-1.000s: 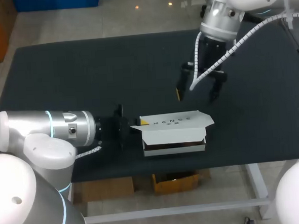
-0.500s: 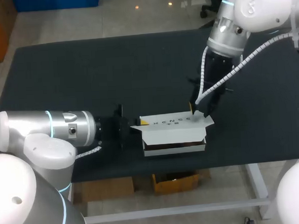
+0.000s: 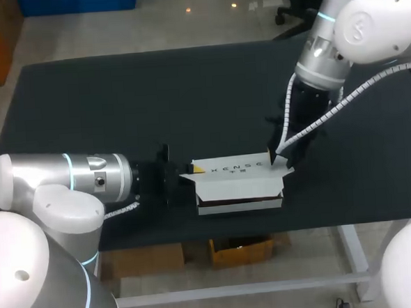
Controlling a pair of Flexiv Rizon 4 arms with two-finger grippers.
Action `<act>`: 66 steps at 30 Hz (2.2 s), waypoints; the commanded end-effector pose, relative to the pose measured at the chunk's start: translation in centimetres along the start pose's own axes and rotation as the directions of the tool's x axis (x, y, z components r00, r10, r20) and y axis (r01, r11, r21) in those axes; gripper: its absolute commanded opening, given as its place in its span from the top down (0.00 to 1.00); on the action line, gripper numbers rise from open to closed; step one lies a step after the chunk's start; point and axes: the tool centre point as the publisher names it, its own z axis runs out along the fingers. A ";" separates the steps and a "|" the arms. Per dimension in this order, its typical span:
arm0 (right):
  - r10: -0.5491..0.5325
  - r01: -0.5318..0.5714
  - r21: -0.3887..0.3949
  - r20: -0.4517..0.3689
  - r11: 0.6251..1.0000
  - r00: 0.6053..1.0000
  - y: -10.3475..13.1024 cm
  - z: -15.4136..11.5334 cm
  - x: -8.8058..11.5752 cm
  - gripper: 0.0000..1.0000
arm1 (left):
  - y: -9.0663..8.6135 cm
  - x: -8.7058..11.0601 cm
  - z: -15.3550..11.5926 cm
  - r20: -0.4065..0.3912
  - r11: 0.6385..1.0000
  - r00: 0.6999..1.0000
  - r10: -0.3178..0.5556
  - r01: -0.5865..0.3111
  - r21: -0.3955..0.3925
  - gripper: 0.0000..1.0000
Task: Assemble the packaging by folding the flat box into shape, placing the metal phone stand inside, and closing the box properly
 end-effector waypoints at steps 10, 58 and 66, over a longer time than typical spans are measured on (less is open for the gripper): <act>-0.008 0.008 -0.014 0.009 1.000 1.000 0.3 1.2 -0.2 0.59 | 0.2 1.1 0.5 -0.001 1.000 1.000 0.029 -0.029 0.007 1.00; -0.049 0.051 -0.052 0.026 0.997 0.998 0.6 2.7 -0.4 0.61 | 0.2 1.5 -2.9 0.070 0.997 0.996 0.063 -0.066 0.035 0.61; -0.048 0.049 -0.052 0.026 0.997 0.999 0.6 2.7 -0.4 0.62 | 0.4 1.8 -4.9 0.100 0.996 0.992 0.079 -0.082 0.021 0.61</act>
